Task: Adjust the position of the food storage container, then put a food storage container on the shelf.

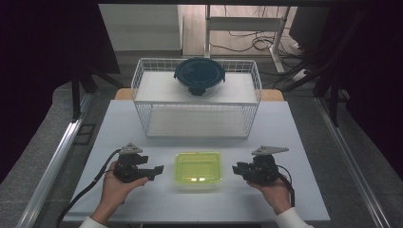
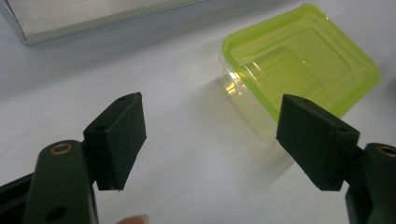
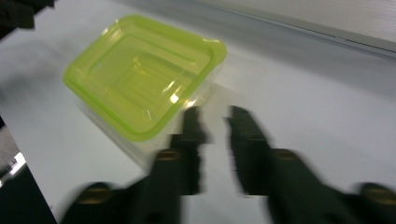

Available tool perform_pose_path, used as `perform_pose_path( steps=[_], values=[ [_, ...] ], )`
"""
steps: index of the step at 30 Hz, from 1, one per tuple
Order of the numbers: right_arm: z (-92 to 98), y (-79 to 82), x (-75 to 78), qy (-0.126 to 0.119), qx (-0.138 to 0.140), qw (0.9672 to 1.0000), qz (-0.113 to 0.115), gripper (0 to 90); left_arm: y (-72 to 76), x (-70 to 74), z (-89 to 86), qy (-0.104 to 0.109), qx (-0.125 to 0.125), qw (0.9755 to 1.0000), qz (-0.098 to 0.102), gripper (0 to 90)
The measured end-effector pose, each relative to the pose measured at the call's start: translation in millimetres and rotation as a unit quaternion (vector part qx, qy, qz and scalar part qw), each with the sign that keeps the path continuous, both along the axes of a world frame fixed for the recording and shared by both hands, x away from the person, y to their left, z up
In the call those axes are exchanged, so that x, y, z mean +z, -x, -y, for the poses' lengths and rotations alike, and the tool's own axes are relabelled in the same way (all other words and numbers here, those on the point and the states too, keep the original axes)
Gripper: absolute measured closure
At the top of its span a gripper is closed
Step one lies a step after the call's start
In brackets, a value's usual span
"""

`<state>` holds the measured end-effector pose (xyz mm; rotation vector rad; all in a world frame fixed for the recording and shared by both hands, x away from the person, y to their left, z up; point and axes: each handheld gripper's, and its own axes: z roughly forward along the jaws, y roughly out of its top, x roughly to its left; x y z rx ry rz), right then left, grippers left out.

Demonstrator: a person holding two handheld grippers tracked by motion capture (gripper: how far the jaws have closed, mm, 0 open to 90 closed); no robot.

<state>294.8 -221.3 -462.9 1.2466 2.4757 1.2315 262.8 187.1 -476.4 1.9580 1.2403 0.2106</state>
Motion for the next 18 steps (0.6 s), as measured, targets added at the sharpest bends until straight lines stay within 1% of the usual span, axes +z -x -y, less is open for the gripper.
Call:
perform_pose_path(
  steps=[2, 5, 6, 7, 9, 12, 13, 15, 17, 18],
  values=[
    [0.6, -2.0, 0.5, -0.015, -0.009, 0.9998, -0.009, 40.3, 1.3, -0.1, 0.7, 0.001, -0.001, 1.0000, 0.000, 23.5],
    [1.1, -4.8, 2.0, -0.037, -0.022, 0.9990, -0.015, 31.0, 4.3, 1.4, 0.5, 0.005, -0.001, 1.0000, 0.004, 23.2],
    [1.5, -6.8, 2.6, -0.053, -0.026, 0.9979, -0.025, 29.0, 5.1, 2.2, 0.1, 0.009, -0.001, 1.0000, 0.004, 22.7],
    [1.4, -7.5, 2.5, -0.059, -0.028, 0.9975, -0.028, 28.9, 5.5, 3.2, -0.7, 0.017, 0.000, 0.9998, 0.002, 22.0],
    [1.2, -8.0, 2.1, -0.061, -0.027, 0.9973, -0.030, 28.9, 5.6, 5.6, -2.1, 0.035, -0.001, 0.9994, -0.004, 21.3],
    [-0.5, -7.9, 0.3, -0.062, -0.022, 0.9972, -0.036, 28.9, 5.2, 6.6, -1.9, 0.053, -0.003, 0.9985, -0.009, 20.8],
    [-2.3, -7.5, -1.5, -0.067, -0.016, 0.9966, -0.044, 29.7, 4.6, 6.4, -1.4, 0.060, -0.004, 0.9981, -0.012, 20.7],
    [-3.6, -7.4, -2.6, -0.068, -0.014, 0.9965, -0.048, 29.9, 3.1, 5.2, 0.4, 0.073, -0.008, 0.9971, -0.019, 20.7],
    [-7.3, -8.0, -5.0, -0.070, -0.008, 0.9960, -0.055, 31.1, 1.6, 3.4, 2.2, 0.077, -0.011, 0.9966, -0.025, 21.1],
    [-7.3, -8.0, -5.0, -0.070, -0.008, 0.9960, -0.055, 31.1, 0.9, 2.4, 3.2, 0.079, -0.012, 0.9964, -0.028, 21.1]
  ],
)
